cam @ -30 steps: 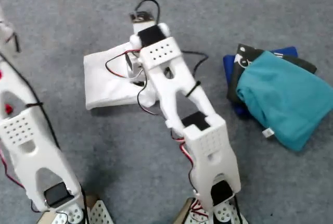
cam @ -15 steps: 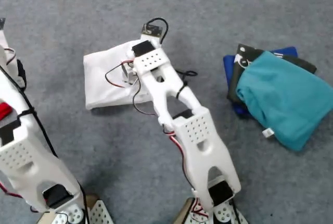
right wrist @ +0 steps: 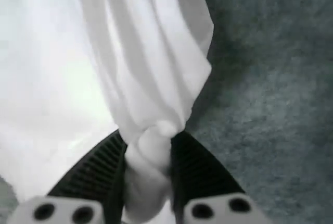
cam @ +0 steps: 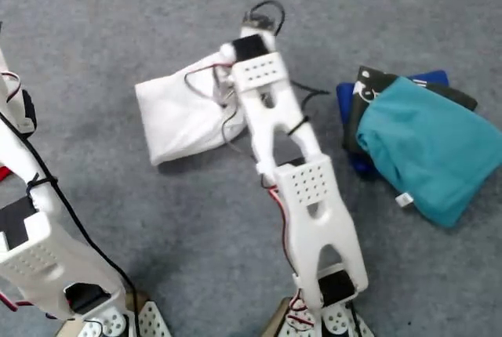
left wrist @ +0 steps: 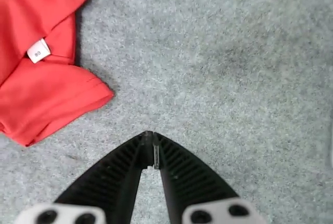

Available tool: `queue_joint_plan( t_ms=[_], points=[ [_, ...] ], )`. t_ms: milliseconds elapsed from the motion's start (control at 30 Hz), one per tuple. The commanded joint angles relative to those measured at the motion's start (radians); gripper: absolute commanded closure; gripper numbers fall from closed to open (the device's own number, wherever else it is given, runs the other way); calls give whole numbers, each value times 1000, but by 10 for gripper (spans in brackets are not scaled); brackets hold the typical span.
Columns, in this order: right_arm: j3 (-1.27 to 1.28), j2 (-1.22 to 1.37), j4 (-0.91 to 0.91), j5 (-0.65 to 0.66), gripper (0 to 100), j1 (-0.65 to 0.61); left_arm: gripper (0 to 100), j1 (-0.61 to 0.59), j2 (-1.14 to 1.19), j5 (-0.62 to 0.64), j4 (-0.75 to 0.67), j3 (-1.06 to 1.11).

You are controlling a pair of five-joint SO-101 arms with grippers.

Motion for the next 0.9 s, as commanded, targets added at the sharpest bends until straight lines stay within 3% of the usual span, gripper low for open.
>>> queue_joint_plan(
  t_ms=[0, 267, 533, 733, 867],
  points=[
    [-102, -71, 14, 71, 985, 78, 971, 7, -54, -11, 32, -7],
    [168, -394, 15, 149, 985, 269, 971, -15, -54, -9, 60, -10],
    [530, -762, 14, 253, 984, 582, 971, -54, -54, -11, 58, -10],
    [651, -808, 11, 358, 984, 827, 965, -139, -46, -11, 57, -10],
    [676, -797, 3, 407, 984, 913, 895, -222, -41, -11, -21, 10]
  ],
)
